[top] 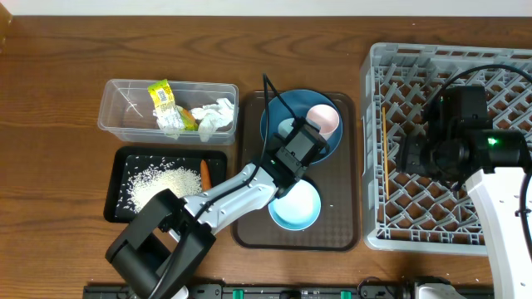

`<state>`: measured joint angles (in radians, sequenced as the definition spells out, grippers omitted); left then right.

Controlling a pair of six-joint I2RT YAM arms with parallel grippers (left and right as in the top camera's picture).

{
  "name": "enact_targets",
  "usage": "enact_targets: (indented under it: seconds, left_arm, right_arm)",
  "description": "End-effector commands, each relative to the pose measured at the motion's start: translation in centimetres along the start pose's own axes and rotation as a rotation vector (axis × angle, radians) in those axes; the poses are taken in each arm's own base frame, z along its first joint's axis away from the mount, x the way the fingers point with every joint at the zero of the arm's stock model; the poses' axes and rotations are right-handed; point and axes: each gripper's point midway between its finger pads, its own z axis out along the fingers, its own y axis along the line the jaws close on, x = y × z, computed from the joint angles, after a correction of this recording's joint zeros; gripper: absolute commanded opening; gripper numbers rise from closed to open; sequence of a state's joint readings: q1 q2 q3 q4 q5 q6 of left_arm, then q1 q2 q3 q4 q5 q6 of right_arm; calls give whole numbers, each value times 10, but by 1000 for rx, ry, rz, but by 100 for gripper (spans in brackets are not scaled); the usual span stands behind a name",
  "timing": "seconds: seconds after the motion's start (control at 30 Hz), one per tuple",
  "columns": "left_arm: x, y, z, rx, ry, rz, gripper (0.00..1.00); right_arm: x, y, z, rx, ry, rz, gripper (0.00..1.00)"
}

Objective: Sort waste into correct bins and load items into the dishwasher rack
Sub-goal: 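Grasp the light-blue cup on the blue plate with left gripper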

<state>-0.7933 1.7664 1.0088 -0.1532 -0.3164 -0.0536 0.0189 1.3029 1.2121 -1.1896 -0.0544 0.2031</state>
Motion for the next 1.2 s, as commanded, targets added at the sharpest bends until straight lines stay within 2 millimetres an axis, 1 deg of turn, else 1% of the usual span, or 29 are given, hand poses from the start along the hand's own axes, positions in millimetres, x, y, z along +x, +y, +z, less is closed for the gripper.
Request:
enact_targets:
  seconds: [0.0,0.1,0.13,0.3,0.43,0.53,0.73,0.9,1.0,1.07,1.17]
  left_arm:
    - [-7,6,0,-39,-16,4,47]
    - [-7,6,0,-39,-16,4,35]
    - [-7,6,0,-39,-16,4,29]
    - [-7,6,0,-40,-16,4,11]
    - [-8,7,-1,-39,-19,2,9]
    - [-13,9,-6,-39,-34,-5,6]
    - [-23,18,-25,-38,-64,-24,6]
    - [-29,34,-43,-48,-81,-50,6]
    - [-26,42,-51,-33,-67,-106,6]
    - [-21,37,-53,45,-36,-121,6]
    - [-11,30,-53,155,20,-198,6]
  right_arm:
    - [-5,1,-3,-7,-12,-2,66]
    - [-4,1,-3,-6,-9,-2,66]
    - [-4,0,-3,-6,-8,-2,66]
    - [-4,0,-3,-6,-8,-2,66]
    - [-4,0,-3,-6,-8,-2,66]
    - [-4,0,-3,-6,-8,-2,66]
    - [-4,1,-3,-6,-9,-2,66]
    - [-4,1,-3,-7,-8,-2,66]
    - [-4,1,-3,-7,-8,-3,66]
    - [-4,1,-3,-7,-7,-3,66]
    - [-4,1,-3,-7,-7,-3,66]
